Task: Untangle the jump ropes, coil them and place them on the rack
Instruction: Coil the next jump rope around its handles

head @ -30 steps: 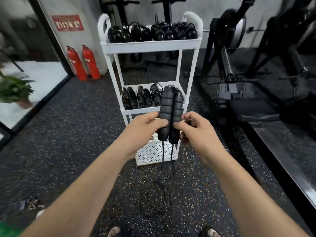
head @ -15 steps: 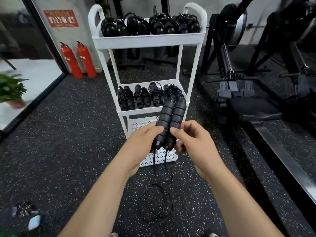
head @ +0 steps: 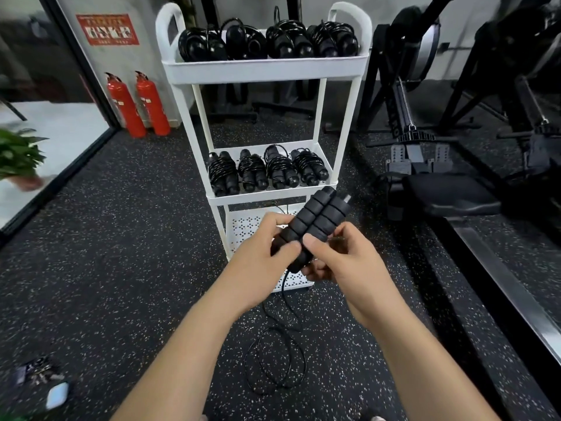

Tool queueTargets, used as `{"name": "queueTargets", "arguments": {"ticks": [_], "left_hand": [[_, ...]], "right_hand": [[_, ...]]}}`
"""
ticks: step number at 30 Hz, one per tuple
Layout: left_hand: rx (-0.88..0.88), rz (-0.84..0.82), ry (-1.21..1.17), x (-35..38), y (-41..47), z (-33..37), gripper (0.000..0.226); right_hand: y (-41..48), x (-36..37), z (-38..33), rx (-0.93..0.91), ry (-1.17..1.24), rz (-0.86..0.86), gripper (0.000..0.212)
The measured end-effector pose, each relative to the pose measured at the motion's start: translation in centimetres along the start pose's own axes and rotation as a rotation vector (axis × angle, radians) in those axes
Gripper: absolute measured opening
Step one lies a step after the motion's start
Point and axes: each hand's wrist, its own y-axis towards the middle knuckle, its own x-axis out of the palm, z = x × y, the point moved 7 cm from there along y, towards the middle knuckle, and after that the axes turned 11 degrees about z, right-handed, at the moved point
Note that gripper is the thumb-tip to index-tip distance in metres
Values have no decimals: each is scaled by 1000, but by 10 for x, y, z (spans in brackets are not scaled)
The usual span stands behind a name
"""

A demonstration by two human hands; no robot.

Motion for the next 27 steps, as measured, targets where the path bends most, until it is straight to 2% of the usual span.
{"name": "queueTargets", "arguments": {"ticks": [3,7,8,10,11,12,15,16,18,20,23,25,27], "left_hand": [[45,-72,108,3,-5,2,63],[69,-70,143,-1,-3,-3,65],[65,-90,163,-3,-2,-6,64],[50,-149,218,-7,-2,-12,64],[38,-177,249,-10,-2,-15,65],[25,-200,276,-12,-2,-17,66],[-2,-270,294,-14,-4,-21,63],[-1,-295,295,-14,-4,-21,62],[17,-331,316,-13,-4,-22,61],[9,-351,303,-15,-5,-22,62],[-17,-316,207,-26,-6,-20,68],[-42,-239,123,-40,-1,-18,72],[-105,-176,-10,-53,6,-19,61]], "right_hand": [[-3,2,1,-20,-10,12,31],[-4,0,3,-19,-171,10,32],[-3,-4,3,-16,-204,33,43],[2,-17,-6,-41,-259,143,80],[3,-21,-14,-92,-321,174,95],[2,-22,-23,-178,-409,157,102],[-5,-3,-27,-445,-812,-96,91],[-7,4,-19,-479,-926,-188,86],[-10,12,-2,-424,-1024,-312,77],[-12,14,7,-363,-1059,-375,77],[-14,13,6,-332,-1076,-378,71],[-15,11,-2,-289,-965,-348,59],[-14,5,-11,-252,-811,-302,49]]}}
